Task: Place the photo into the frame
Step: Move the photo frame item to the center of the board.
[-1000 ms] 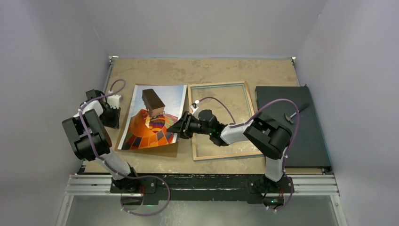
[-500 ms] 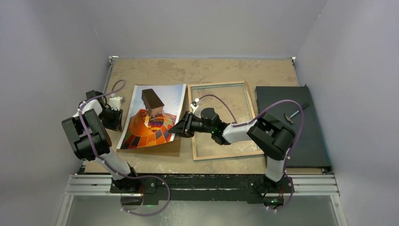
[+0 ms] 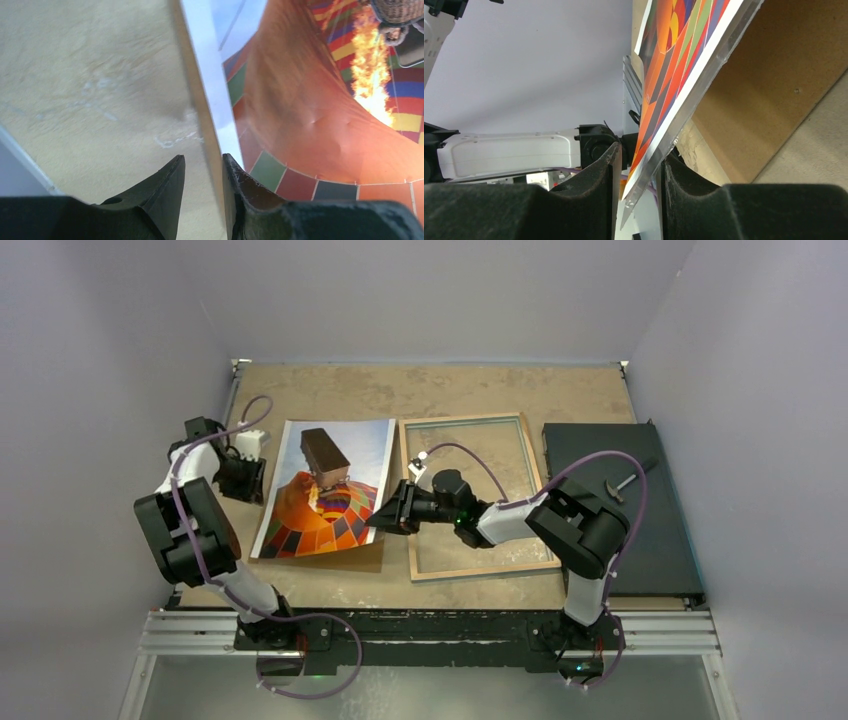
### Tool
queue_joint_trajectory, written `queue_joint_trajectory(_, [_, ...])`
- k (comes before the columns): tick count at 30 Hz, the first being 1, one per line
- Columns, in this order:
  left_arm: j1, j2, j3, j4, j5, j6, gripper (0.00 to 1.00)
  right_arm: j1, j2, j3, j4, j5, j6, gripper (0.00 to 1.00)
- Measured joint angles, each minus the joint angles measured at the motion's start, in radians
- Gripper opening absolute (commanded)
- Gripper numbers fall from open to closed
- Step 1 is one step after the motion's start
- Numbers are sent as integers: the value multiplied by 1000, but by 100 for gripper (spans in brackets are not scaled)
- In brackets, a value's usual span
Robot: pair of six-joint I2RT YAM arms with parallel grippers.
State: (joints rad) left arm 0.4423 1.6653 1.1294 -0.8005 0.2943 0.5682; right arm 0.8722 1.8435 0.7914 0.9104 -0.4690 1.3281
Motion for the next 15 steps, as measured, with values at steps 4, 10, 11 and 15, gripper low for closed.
queue_joint_trajectory(4, [-68, -9, -54, 40, -22, -9, 35, -7, 0, -13, -1, -6, -7, 24])
queue_joint_trajectory(10, [-120, -9, -126, 90, -75, -27, 35, -15, 0, -24, -14, -25, -13, 23])
queue_joint_trajectory(11, [-120, -9, -130, 102, -87, -29, 35, -15, 0, -25, -15, -26, -14, 22])
queue_joint_trajectory(15, [-120, -9, -143, 145, -124, -34, 34, -16, -1, -36, -15, -30, -21, 12])
